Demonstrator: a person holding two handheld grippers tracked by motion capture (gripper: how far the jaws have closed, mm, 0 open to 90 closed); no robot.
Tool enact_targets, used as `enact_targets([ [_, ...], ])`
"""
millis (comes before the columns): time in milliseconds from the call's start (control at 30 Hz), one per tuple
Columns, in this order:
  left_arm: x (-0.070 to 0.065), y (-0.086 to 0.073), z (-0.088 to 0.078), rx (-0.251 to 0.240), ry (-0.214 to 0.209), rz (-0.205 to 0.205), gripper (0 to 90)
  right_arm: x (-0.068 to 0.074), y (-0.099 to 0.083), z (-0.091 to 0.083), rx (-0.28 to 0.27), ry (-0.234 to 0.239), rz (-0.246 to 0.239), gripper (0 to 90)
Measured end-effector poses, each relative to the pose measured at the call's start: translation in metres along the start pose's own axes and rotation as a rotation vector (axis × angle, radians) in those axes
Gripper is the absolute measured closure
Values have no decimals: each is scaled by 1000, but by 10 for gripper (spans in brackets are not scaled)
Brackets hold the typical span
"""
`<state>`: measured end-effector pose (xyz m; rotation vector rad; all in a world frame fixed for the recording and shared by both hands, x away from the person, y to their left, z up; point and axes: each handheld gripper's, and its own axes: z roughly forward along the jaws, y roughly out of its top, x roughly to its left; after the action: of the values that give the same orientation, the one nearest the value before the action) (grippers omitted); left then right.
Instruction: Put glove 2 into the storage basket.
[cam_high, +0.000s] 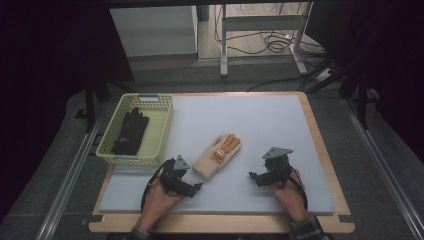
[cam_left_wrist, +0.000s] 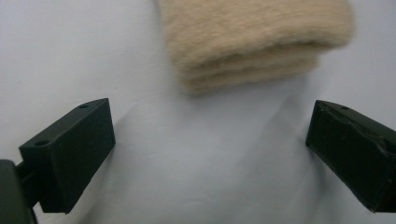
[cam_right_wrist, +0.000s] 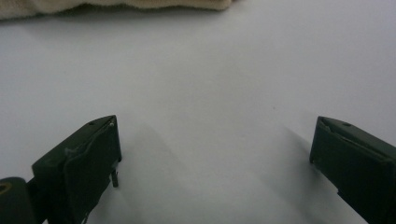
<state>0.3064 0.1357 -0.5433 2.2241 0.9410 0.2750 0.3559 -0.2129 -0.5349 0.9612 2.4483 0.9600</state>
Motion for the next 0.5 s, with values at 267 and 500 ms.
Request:
enact_targets([
  [267, -3, 21, -2, 0, -13, -16, 0, 1, 0, 0, -4, -7, -8, 18],
  [500, -6, 56, 5, 29, -14, 2, 0, 1, 0, -1, -5, -9, -10, 19],
])
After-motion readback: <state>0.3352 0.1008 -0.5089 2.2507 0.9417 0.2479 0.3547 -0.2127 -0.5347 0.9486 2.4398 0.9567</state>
